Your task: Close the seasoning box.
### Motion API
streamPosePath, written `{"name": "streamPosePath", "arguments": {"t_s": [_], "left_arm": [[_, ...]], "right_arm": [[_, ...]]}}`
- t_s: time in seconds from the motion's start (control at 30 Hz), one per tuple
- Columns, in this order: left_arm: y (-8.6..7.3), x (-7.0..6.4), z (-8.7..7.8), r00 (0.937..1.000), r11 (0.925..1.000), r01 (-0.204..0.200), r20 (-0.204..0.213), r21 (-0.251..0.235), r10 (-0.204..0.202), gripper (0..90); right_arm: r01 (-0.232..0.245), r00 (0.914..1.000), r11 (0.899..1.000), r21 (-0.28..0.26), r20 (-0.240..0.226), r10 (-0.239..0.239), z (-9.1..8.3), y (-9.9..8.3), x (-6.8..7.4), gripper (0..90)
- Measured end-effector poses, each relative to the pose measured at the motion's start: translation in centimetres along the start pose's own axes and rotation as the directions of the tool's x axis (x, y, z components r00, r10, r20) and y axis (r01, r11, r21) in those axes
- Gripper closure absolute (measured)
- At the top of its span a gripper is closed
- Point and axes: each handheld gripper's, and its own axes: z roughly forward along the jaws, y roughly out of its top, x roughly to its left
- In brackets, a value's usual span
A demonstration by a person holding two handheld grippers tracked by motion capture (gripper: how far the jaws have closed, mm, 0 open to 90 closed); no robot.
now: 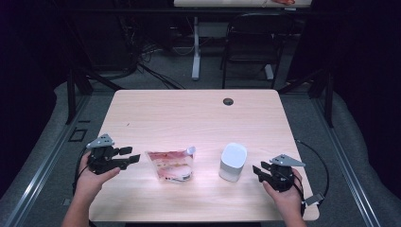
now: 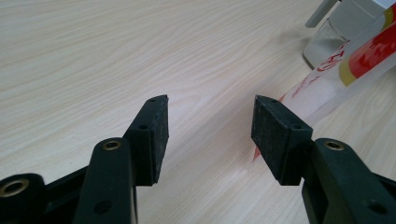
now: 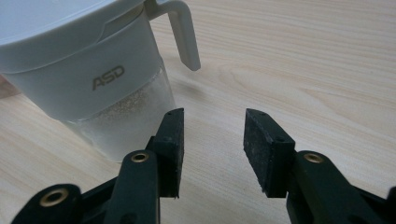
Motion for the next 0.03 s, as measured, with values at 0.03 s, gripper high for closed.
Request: {"name": "streamPosePath", "arguments": {"t_s": [0.03], "left_arm": [[-0.02,0.04,0.0,1.0,1.0,0.0,-0.002,0.0,0.0,46.4]], "right_arm": [[0.001,1.0,1.0,0.002,0.005,-0.001,0.0,-0.01,-0.03,57.4]]}}
